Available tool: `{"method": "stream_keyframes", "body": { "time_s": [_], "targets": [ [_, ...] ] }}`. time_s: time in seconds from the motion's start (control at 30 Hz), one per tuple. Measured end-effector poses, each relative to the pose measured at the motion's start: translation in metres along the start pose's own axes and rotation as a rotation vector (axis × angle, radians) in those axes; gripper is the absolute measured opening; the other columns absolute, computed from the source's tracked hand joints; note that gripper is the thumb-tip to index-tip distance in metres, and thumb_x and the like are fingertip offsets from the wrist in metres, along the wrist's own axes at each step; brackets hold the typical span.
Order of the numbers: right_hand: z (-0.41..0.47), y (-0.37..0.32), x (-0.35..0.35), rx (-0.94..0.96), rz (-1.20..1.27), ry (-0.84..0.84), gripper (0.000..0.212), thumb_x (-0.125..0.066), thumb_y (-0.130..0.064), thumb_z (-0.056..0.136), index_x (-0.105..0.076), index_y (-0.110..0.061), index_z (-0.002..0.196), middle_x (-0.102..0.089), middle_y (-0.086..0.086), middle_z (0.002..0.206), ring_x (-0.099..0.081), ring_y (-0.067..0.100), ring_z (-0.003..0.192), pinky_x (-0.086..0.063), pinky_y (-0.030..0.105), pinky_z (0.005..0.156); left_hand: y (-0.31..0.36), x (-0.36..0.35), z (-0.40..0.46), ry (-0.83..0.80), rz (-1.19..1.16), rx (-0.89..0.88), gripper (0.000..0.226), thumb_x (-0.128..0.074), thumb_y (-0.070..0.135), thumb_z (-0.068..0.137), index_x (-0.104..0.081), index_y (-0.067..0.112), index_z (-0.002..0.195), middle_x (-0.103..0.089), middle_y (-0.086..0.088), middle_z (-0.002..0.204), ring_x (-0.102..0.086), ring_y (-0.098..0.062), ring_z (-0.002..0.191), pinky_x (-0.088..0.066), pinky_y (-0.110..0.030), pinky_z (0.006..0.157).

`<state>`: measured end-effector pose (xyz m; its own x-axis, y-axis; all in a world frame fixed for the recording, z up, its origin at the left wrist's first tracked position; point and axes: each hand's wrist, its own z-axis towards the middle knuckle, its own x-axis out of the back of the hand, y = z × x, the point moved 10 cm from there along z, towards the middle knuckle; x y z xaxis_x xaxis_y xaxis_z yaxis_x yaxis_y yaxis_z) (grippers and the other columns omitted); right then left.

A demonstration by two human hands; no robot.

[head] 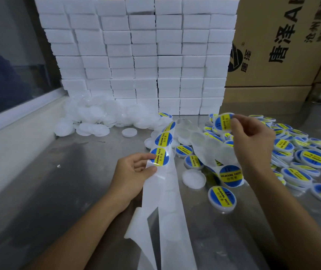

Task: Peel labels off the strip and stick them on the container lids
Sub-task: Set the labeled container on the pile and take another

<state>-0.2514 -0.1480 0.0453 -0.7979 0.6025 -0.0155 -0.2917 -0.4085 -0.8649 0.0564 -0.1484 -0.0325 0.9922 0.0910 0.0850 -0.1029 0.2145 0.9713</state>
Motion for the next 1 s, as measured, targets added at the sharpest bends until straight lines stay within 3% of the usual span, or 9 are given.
{"method": "stream_keyframes", "body": {
  "time_s": [0.1, 0.2, 0.3, 0.43, 0.63, 0.7, 0.77, 0.87, 1.0],
  "targets": [
    [0.003, 0.042, 0.006, -0.239, 0.052, 0.045, 0.027, -0.062, -0.020, 0.089, -0.068, -0.017, 0.115, -0.071, -0.005, 0.097, -0.069, 0.016, 0.092, -0.056, 0.036, 0.085, -0.002, -0.001, -0.001, 0.000, -0.034, 0.024, 0.029, -0.072, -0.005, 0.080, -0.073, 0.023, 0.087, -0.075, 0.008, 0.072, -0.065, 0.001, 0.061, -0.048, -0.010, 0.058],
    [0.001, 0.072, 0.005, -0.444, 0.147, 0.029, 0.045, -0.064, -0.017, 0.090, -0.056, -0.013, 0.134, -0.066, -0.008, 0.092, -0.068, 0.017, 0.093, -0.057, 0.037, 0.086, -0.002, -0.002, -0.001, 0.000, -0.060, 0.031, 0.025, -0.072, -0.006, 0.080, -0.073, 0.018, 0.087, -0.076, 0.005, 0.074, -0.067, 0.000, 0.063, -0.048, -0.009, 0.060],
    [0.001, 0.082, 0.007, -0.512, 0.197, 0.056, 0.053, -0.065, -0.015, 0.089, -0.049, -0.012, 0.139, -0.068, 0.002, 0.102, -0.069, 0.016, 0.093, -0.057, 0.032, 0.083, -0.003, -0.002, -0.002, 0.006, -0.079, 0.049, 0.020, -0.072, -0.005, 0.080, -0.074, 0.013, 0.087, -0.077, 0.000, 0.077, -0.069, -0.004, 0.064, -0.050, -0.012, 0.060],
    [-0.001, 0.086, 0.011, -0.553, 0.225, 0.102, 0.052, -0.064, -0.011, 0.089, -0.048, -0.011, 0.138, -0.069, 0.006, 0.096, -0.071, 0.015, 0.087, -0.057, 0.025, 0.074, -0.003, -0.002, -0.003, 0.011, -0.108, 0.059, 0.017, -0.072, -0.005, 0.080, -0.075, 0.011, 0.085, -0.077, -0.004, 0.078, -0.071, -0.009, 0.066, -0.054, -0.016, 0.061],
    [0.002, 0.078, 0.018, -0.502, 0.084, 0.122, 0.056, -0.062, -0.013, 0.083, -0.049, -0.016, 0.138, -0.068, 0.004, 0.082, -0.072, 0.020, 0.078, -0.061, 0.039, 0.071, -0.004, 0.001, -0.002, 0.028, -0.089, 0.056, 0.012, -0.074, 0.000, 0.080, -0.076, 0.011, 0.083, -0.077, -0.006, 0.080, -0.071, -0.012, 0.071, -0.057, -0.019, 0.070],
    [0.002, 0.075, 0.018, -0.462, -0.017, 0.095, 0.060, -0.062, -0.018, 0.080, -0.048, -0.018, 0.139, -0.068, 0.006, 0.092, -0.071, 0.025, 0.085, -0.059, 0.049, 0.078, -0.005, 0.002, -0.002, 0.042, -0.084, 0.058, 0.011, -0.075, 0.001, 0.080, -0.076, 0.012, 0.082, -0.077, -0.005, 0.080, -0.070, -0.011, 0.071, -0.056, -0.018, 0.069],
    [0.002, 0.072, 0.017, -0.429, -0.138, 0.062, 0.063, -0.062, -0.024, 0.079, -0.046, -0.018, 0.140, -0.064, 0.012, 0.118, -0.069, 0.027, 0.095, -0.056, 0.052, 0.085, -0.005, 0.004, -0.001, 0.057, -0.082, 0.057, 0.013, -0.076, 0.001, 0.079, -0.076, 0.014, 0.079, -0.077, -0.004, 0.079, -0.070, -0.010, 0.070, -0.055, -0.017, 0.068],
    [0.002, 0.063, 0.016, -0.367, -0.287, 0.027, 0.061, -0.062, -0.028, 0.081, -0.047, -0.017, 0.139, -0.051, 0.014, 0.139, -0.069, 0.028, 0.090, -0.055, 0.054, 0.085, -0.007, 0.007, -0.001, 0.070, -0.100, 0.064, 0.017, -0.077, 0.002, 0.077, -0.077, 0.018, 0.073, -0.076, -0.005, 0.078, -0.070, -0.011, 0.069, -0.056, -0.018, 0.067],
    [-0.001, 0.033, 0.009, -0.157, -0.409, 0.002, 0.037, -0.062, -0.026, 0.083, -0.063, -0.019, 0.120, -0.062, 0.007, 0.126, -0.067, 0.026, 0.096, -0.054, 0.051, 0.087, -0.007, 0.007, -0.001, 0.064, -0.114, 0.071, 0.021, -0.077, 0.000, 0.077, -0.078, 0.020, 0.071, -0.076, -0.006, 0.077, -0.070, -0.012, 0.068, -0.056, -0.019, 0.066]
  ]
}}
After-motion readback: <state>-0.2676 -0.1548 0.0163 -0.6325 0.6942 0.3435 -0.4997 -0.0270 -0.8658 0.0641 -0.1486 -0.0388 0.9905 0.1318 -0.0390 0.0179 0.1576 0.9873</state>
